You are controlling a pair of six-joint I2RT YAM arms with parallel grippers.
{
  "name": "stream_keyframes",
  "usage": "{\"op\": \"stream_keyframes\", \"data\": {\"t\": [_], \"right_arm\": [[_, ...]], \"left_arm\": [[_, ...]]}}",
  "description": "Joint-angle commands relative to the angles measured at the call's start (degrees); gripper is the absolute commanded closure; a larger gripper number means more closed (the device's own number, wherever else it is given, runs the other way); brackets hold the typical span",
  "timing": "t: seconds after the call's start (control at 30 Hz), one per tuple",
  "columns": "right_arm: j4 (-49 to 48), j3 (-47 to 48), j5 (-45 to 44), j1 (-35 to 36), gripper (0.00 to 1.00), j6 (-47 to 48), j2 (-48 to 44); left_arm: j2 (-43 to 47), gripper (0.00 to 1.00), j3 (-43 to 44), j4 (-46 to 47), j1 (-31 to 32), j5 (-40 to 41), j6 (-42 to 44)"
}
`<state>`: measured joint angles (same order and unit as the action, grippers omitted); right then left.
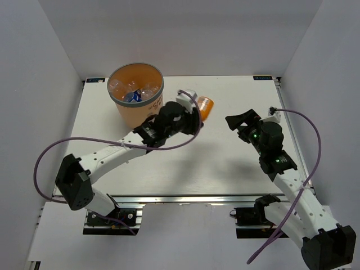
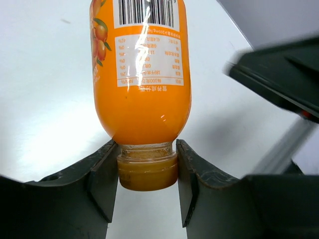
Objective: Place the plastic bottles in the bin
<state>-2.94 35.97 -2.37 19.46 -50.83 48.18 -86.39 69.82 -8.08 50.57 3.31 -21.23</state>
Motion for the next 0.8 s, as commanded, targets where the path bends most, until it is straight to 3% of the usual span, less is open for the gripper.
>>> {"op": "stream_keyframes", "data": {"t": [0.0,0.17,0.33,0.5,0.6,0.77], "right_arm": [[5.05,1.13,-8.77,-2.58,0.11,4.76,-3.35],[7.15,-0.11,-12.39,-3.29,0.11,9.42,-5.29],[8.83,-0.28,-12.66,-3.73,0.11,11.71,-4.33],[7.60,-0.37,-9.67,-3.99,0.11,14.09,-4.06],[8.82,0.15,-9.58,-4.08,0.11,15.05,-3.89],[9.18,0.33,-8.35,-4.26,0.11,17.16,-4.15]], "left_arm": [[8.07,1.00,4.00,-1.41,-5.55,7.92,1.37],[12.73,1.00,6.81,-3.43,-14.25,12.06,2.68],[9.76,0.99,11.38,-9.05,-21.37,16.80,1.29],[6.59,0.45,15.25,-14.07,-23.49,21.30,-0.47],[5.18,0.04,17.97,-16.53,-24.64,23.40,-1.27],[6.05,0.02,19.56,-16.54,-24.90,24.55,-1.00]]}}
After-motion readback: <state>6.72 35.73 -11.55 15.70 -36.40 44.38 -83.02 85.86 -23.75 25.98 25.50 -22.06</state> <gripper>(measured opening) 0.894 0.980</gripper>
